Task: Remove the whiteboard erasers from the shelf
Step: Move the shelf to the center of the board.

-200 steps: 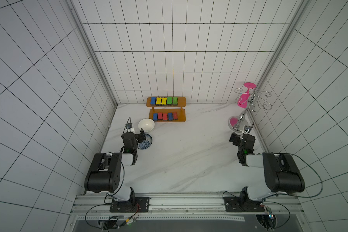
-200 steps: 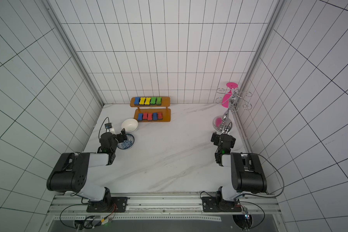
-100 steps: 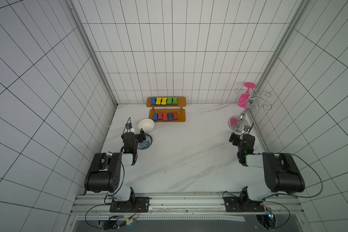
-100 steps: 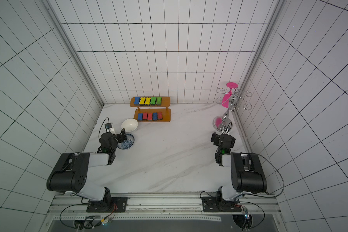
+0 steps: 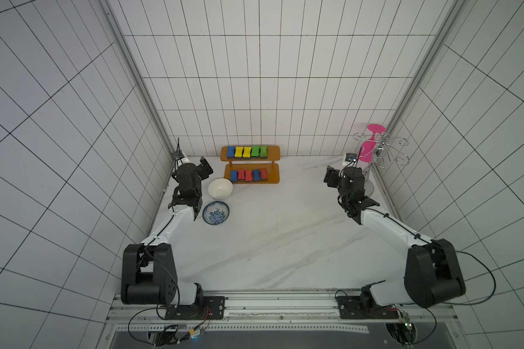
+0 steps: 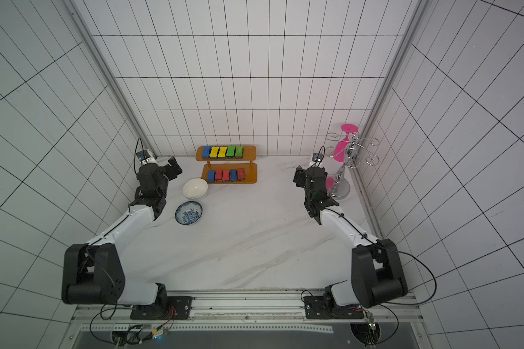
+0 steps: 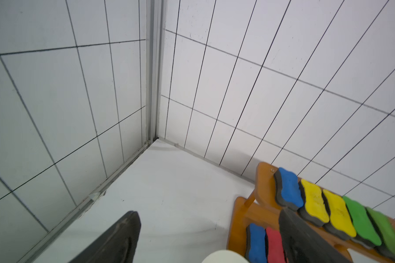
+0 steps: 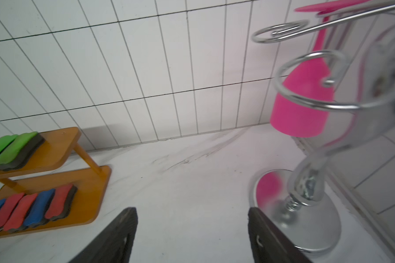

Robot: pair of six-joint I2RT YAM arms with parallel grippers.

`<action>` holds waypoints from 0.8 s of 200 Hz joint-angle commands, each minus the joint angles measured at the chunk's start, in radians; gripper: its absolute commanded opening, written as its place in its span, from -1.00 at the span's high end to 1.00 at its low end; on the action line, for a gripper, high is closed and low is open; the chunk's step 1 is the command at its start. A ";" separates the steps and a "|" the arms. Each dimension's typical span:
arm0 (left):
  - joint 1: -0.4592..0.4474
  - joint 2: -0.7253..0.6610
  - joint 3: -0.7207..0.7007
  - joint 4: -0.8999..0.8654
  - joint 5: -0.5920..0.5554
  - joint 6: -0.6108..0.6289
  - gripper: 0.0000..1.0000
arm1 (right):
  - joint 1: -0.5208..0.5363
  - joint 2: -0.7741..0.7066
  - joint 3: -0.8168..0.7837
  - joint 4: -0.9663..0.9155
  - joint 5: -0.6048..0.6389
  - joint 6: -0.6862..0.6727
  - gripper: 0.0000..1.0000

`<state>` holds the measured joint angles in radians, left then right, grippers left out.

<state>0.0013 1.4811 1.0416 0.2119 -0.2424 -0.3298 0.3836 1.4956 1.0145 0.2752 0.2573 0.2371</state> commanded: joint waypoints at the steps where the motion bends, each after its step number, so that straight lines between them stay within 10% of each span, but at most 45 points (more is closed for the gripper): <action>1: 0.004 0.110 0.153 -0.161 0.125 -0.073 -0.96 | 0.007 0.141 0.182 -0.186 -0.151 0.104 -0.58; 160: 0.150 0.768 0.830 -0.228 0.850 -0.227 -0.35 | 0.003 0.896 1.096 -0.191 -0.610 0.488 -0.38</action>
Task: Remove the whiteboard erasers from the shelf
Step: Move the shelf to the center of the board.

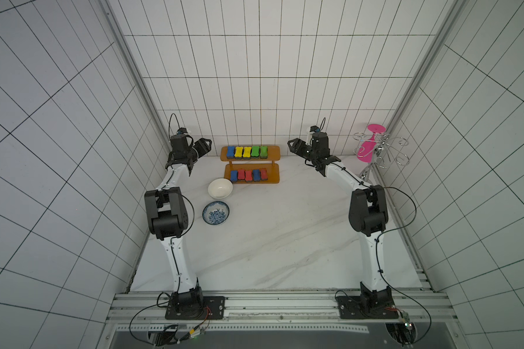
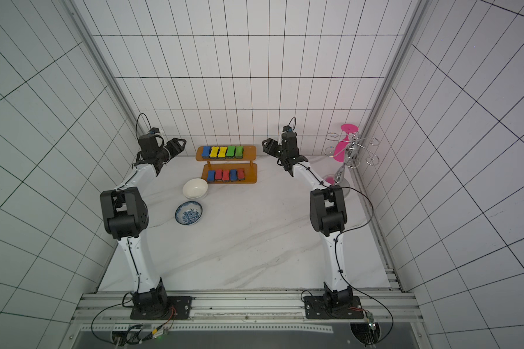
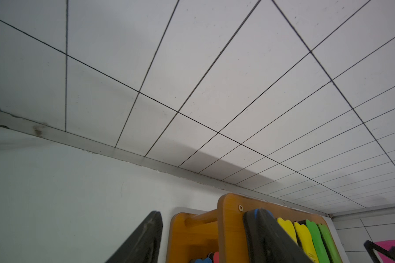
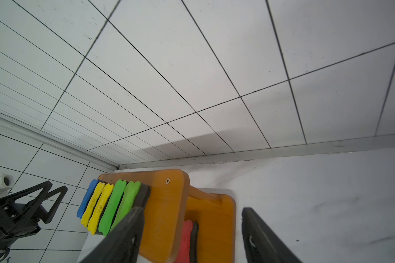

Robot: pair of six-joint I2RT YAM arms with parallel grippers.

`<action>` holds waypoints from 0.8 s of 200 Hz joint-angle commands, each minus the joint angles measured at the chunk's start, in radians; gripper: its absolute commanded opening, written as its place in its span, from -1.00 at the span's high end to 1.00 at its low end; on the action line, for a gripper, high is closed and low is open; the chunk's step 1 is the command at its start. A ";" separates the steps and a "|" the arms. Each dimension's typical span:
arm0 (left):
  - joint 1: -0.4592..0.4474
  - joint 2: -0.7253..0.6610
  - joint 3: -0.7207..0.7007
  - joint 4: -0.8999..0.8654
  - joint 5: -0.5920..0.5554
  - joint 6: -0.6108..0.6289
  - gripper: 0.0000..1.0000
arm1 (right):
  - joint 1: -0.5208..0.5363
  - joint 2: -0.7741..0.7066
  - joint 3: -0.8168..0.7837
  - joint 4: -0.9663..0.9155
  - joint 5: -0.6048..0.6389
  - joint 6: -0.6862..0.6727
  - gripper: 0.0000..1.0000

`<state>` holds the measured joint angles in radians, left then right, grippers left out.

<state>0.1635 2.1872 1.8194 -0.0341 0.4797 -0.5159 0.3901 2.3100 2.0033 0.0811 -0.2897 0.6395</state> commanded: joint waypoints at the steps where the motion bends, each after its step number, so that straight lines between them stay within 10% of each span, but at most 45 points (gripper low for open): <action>1: -0.013 0.064 0.052 0.021 0.131 -0.043 -0.35 | -0.003 0.085 0.111 0.003 -0.064 0.086 -0.38; 160: -0.045 0.236 0.086 0.195 0.303 -0.184 -0.02 | 0.033 0.305 0.313 0.040 -0.184 0.213 -0.25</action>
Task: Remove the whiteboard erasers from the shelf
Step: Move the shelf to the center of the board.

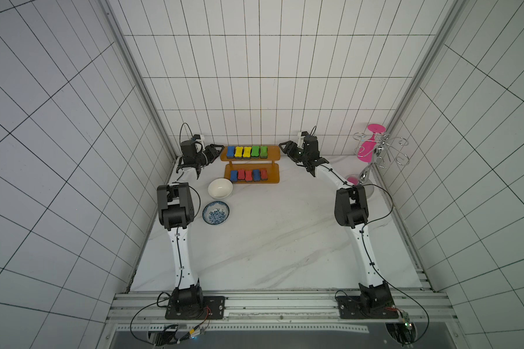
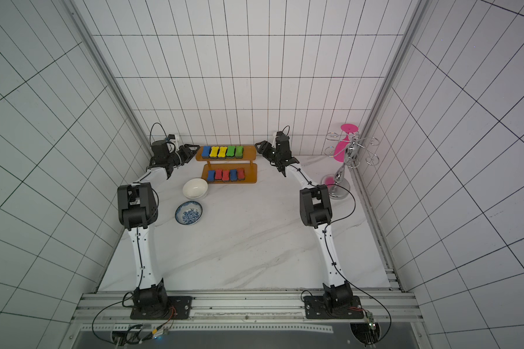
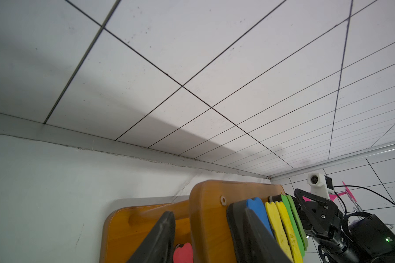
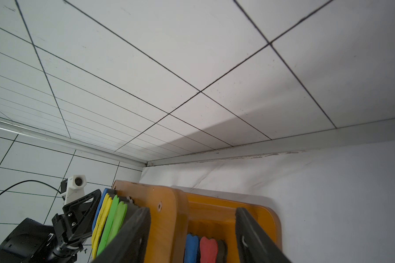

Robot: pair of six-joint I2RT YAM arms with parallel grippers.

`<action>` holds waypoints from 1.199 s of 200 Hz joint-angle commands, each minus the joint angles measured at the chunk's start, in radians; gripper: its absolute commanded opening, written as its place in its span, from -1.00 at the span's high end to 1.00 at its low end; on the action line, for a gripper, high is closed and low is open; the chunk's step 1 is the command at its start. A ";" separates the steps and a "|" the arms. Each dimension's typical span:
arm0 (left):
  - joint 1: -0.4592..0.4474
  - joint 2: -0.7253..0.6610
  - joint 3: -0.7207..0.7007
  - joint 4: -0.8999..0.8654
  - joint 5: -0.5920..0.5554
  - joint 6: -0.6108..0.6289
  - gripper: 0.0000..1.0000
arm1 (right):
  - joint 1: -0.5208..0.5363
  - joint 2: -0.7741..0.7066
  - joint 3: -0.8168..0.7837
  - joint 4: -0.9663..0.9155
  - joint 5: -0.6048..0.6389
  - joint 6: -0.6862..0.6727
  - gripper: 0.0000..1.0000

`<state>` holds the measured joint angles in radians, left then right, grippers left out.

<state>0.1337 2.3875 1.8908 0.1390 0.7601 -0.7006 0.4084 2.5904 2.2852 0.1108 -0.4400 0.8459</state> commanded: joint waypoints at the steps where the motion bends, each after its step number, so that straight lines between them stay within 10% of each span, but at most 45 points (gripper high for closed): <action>1: -0.016 0.036 0.015 0.021 0.021 0.001 -0.02 | 0.015 0.025 0.031 0.010 -0.034 0.007 -0.24; 88: -0.035 0.035 0.006 -0.031 0.010 0.037 0.25 | 0.035 -0.001 0.018 -0.003 -0.091 0.019 -0.13; 167: -0.089 -0.038 -0.083 -0.035 -0.013 0.050 0.79 | 0.000 -0.133 -0.187 0.044 -0.112 -0.017 0.63; 240: -0.210 -0.162 -0.226 -0.056 -0.049 0.084 0.84 | -0.076 -0.385 -0.502 -0.020 -0.016 -0.143 0.84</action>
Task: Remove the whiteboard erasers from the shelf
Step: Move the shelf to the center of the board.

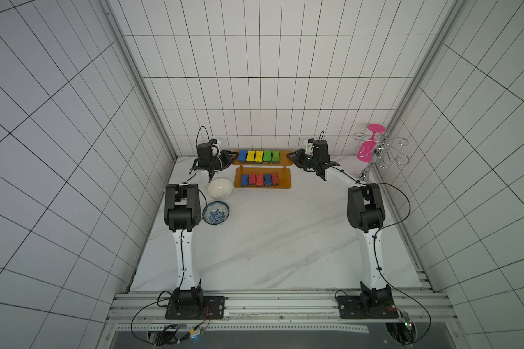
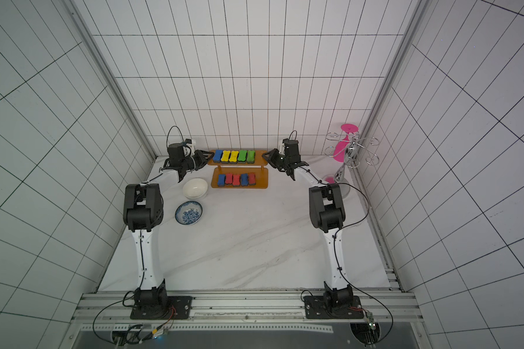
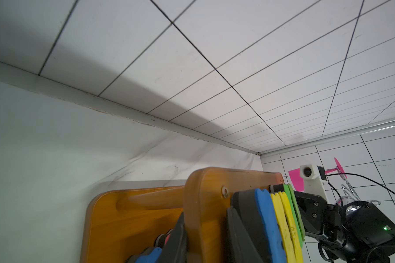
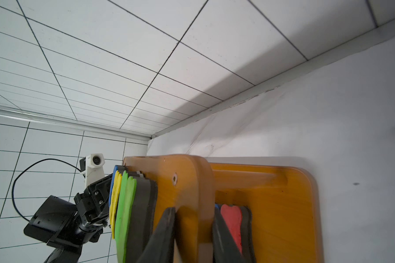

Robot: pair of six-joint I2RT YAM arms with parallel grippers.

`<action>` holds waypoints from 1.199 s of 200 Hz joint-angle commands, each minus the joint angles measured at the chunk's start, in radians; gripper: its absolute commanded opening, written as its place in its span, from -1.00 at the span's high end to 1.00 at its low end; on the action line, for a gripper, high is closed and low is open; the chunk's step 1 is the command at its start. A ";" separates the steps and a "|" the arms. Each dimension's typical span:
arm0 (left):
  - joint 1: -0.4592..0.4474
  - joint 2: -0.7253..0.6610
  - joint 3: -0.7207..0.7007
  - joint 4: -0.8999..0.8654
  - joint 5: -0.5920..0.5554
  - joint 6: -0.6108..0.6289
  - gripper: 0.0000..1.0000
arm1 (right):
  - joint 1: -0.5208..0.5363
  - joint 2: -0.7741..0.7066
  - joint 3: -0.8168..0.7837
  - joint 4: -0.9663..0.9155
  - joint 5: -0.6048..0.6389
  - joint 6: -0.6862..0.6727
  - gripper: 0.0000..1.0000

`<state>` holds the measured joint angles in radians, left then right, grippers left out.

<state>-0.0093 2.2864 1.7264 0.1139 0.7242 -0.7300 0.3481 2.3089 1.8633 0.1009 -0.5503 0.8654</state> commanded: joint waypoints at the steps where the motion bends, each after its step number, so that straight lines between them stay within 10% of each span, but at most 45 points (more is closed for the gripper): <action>1: -0.070 -0.063 -0.065 -0.032 -0.014 0.113 0.84 | -0.017 -0.107 -0.084 -0.011 0.096 -0.164 0.84; 99: -0.149 -0.299 -0.365 -0.048 -0.124 0.179 0.78 | -0.064 -0.351 -0.455 -0.029 0.172 -0.277 0.81; 240: -0.149 -0.460 -0.488 0.030 -0.438 0.303 -0.25 | -0.133 -0.504 -0.519 -0.110 0.203 -0.351 0.17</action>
<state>-0.1577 1.8683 1.2457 0.1017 0.3820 -0.4866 0.2310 1.8481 1.3682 0.0196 -0.3870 0.5514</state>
